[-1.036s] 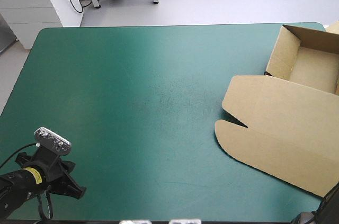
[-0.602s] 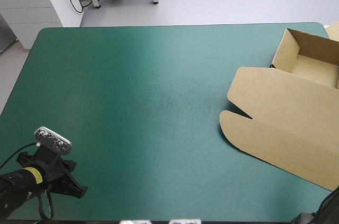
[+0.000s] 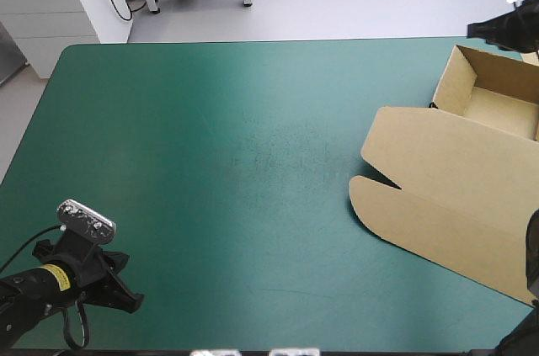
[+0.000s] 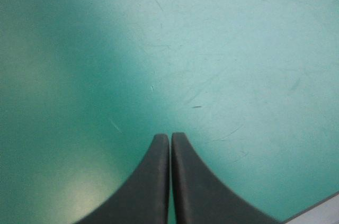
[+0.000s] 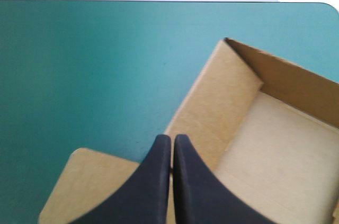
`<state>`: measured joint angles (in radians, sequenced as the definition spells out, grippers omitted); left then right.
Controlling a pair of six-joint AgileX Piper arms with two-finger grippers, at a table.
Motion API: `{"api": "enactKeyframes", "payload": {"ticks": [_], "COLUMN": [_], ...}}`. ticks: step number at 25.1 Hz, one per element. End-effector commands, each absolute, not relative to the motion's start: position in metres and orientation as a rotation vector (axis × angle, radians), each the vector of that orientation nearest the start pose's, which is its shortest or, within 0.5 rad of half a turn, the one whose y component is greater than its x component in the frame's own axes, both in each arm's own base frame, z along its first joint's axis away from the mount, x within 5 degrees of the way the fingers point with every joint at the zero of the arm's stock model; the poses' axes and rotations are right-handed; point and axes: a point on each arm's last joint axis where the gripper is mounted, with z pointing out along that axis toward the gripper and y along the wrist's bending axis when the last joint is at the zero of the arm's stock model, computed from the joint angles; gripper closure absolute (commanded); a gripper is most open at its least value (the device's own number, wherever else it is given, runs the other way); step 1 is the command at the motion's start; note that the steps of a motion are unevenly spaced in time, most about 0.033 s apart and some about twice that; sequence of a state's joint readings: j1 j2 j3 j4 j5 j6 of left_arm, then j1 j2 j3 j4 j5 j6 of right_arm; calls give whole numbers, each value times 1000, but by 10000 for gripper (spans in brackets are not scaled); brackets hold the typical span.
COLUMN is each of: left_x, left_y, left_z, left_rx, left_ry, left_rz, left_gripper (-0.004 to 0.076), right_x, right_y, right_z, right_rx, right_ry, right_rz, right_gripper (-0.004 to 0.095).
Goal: Fold the box
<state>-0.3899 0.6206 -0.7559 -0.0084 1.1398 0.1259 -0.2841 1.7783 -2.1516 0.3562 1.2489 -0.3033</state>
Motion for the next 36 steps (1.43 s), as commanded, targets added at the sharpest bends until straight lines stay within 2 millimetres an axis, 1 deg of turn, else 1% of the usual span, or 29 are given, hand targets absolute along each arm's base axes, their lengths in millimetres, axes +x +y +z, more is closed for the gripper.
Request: {"api": "enactKeyframes", "payload": {"ticks": [1, 2, 3, 5, 6, 7, 8, 9, 10, 11, 14, 17, 18, 21, 27, 32, 36], "left_x": [82, 82, 82, 83, 83, 84, 85, 85, 85, 86, 87, 87, 87, 86, 73, 56, 45], "left_y": [-40, -40, -40, -40, -40, -41, -41, -41, -41, -41, -42, -42, -42, -41, -36, -29, -25], "left_z": [334, 334, 333, 334, 335, 335, 336, 336, 337, 337, 338, 338, 338, 334, 313, 302, 301], "left_rx": [609, 609, 608, 604, 601, 601, 604, 603, 603, 601, 609, 619, 622, 624, 627, 616, 603], "left_ry": [2346, 2346, 2346, 2333, 2323, 2313, 2301, 2292, 2290, 2285, 2262, 2259, 2261, 2267, 2282, 2238, 2185], "left_rz": [-208, -212, -212, -213, -214, -214, -213, -213, -213, -214, -209, -205, -204, -203, -202, -206, -215], "left_gripper": [731, 731, 731, 731, 731, 731, 731, 731, 731, 731, 731, 731, 731, 731, 731, 731, 731], "right_x": [335, 324, 313, 293, 283, 266, 257, 239, 226, 209, 179, 151, 135, 113, 78, 58, 46], "right_y": [-36, -17, -5, 11, 15, 20, 22, 23, 24, 24, 24, 24, 24, 24, 24, 25, 25], "right_z": [488, 484, 479, 471, 467, 463, 456, 448, 445, 435, 423, 406, 392, 375, 340, 318, 307], "right_rx": [-207, -275, -334, -388, -391, -401, -399, -409, -405, -400, -413, -407, -405, -403, -393, -394, -386], "right_ry": [2229, 2247, 2257, 2249, 2245, 2237, 2241, 2237, 2224, 2227, 2200, 2195, 2201, 2196, 2165, 2149, 2124], "right_rz": [149, 178, 190, 208, 213, 218, 226, 220, 225, 224, 204, 201, 202, 192, 180, 176, 177], "right_gripper": [909, 908, 908, 908, 908, 908, 908, 909, 909, 909, 909, 910, 910, 910, 910, 910, 910]}}
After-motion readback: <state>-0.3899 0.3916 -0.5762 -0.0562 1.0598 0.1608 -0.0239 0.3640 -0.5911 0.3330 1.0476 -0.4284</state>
